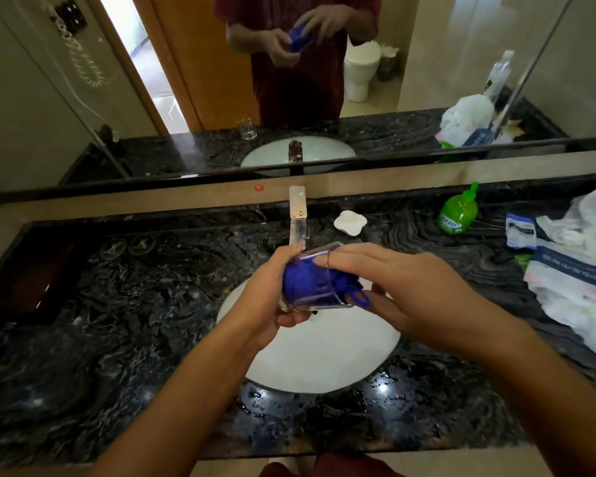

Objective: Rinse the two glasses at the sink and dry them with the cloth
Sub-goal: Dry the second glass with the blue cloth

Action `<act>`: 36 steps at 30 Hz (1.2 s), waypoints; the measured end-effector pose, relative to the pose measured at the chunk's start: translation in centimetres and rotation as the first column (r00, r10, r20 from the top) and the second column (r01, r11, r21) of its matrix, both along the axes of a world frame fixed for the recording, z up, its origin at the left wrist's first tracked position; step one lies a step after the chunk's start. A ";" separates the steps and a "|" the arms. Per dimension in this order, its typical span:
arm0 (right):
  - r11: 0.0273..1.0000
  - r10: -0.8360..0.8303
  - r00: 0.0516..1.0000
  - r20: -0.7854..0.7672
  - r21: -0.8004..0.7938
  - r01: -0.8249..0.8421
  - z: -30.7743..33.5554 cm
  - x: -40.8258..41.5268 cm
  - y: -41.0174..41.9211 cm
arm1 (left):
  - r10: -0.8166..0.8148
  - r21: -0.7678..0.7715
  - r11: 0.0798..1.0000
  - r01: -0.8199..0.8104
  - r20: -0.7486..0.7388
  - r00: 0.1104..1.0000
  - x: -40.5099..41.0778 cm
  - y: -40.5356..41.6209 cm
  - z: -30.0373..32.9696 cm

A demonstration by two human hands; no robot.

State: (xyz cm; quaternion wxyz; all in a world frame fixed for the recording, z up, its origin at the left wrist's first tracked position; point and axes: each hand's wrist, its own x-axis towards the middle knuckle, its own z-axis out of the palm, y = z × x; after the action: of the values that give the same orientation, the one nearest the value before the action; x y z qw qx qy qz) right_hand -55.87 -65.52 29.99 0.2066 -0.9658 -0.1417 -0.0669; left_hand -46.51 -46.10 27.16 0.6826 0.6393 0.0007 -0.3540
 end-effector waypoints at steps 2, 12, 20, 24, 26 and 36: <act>1.000 -0.021 1.000 0.018 -0.001 0.021 0.0 0.3 0.7 | 0.032 -0.007 0.999 -0.032 0.024 0.999 -0.1 0.0 0.2; 0.299 -0.099 0.951 -0.292 0.903 0.309 -0.7 -0.8 4.1 | 0.257 -0.085 0.966 -0.244 0.412 0.874 -1.6 -0.1 0.7; -0.444 0.077 0.878 -0.473 0.772 0.455 -0.1 -1.3 6.2 | 0.404 -0.253 0.908 -0.334 0.739 0.539 -2.3 -0.2 -0.6; -0.220 -0.121 0.910 -0.396 0.905 0.365 -0.5 -2.1 6.9 | 0.367 -0.282 0.927 -0.248 0.824 0.433 -2.3 0.0 -1.4; -0.029 -0.152 0.914 -0.376 0.926 0.376 -0.6 -2.5 7.1 | 0.333 -0.266 0.940 -0.212 0.849 0.409 -2.2 0.4 -1.6; 0.327 -0.222 0.968 -0.120 0.926 0.190 -1.1 -2.2 6.1 | 0.224 -0.086 0.975 -0.207 0.337 0.914 -1.4 0.6 0.1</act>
State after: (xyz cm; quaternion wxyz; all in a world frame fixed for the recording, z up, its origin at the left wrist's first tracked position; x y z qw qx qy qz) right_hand -58.10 -59.42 28.88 0.7045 -0.6867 0.0415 -0.1747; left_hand -47.88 -45.54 27.25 0.7222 0.6708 -0.0568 -0.1590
